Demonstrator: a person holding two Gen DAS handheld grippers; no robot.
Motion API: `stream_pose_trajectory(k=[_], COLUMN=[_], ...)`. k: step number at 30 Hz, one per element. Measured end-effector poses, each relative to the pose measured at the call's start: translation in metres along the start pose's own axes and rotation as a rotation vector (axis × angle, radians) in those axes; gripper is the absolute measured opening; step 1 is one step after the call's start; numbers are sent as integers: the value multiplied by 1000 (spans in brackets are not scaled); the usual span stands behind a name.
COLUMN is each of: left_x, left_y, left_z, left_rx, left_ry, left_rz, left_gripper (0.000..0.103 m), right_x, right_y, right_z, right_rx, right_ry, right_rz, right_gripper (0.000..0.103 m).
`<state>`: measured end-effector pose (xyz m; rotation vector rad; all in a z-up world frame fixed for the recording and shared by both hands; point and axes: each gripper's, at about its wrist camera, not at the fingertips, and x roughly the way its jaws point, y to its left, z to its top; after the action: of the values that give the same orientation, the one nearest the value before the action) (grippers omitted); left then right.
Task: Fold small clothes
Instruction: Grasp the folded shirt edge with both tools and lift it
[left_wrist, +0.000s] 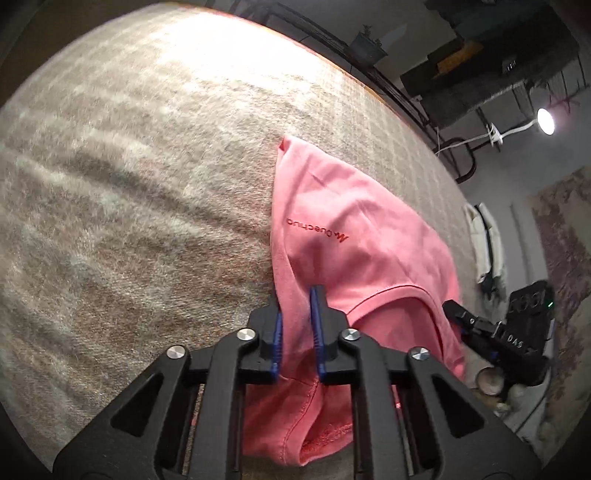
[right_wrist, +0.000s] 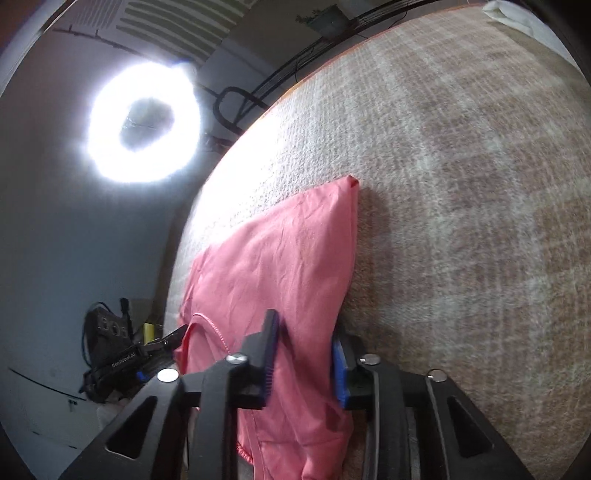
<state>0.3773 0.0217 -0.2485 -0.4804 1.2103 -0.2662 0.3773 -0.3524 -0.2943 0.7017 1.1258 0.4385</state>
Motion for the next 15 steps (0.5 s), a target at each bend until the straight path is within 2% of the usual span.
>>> stream_pose_trajectory(k=[2, 8, 11, 15], left_x=[-2, -14, -20, -28], left_y=[-11, -45, -57, -71], left_z=[-1, -11, -15, -20], left_rx=[49, 207, 249, 278], left_ry=[-21, -106, -134, -153], left_rz=[37, 159, 168, 149], left_gripper=[6, 4, 4, 3], right_x=[5, 2, -2, -9], right_y=[11, 43, 63, 85], right_z=[1, 0, 0, -1], right_rx=[-41, -157, -231, -318], right_ry=[18, -1, -23, -45], right_rz=[-52, -164, -216, -240], right_gripper=[11, 5, 5, 4])
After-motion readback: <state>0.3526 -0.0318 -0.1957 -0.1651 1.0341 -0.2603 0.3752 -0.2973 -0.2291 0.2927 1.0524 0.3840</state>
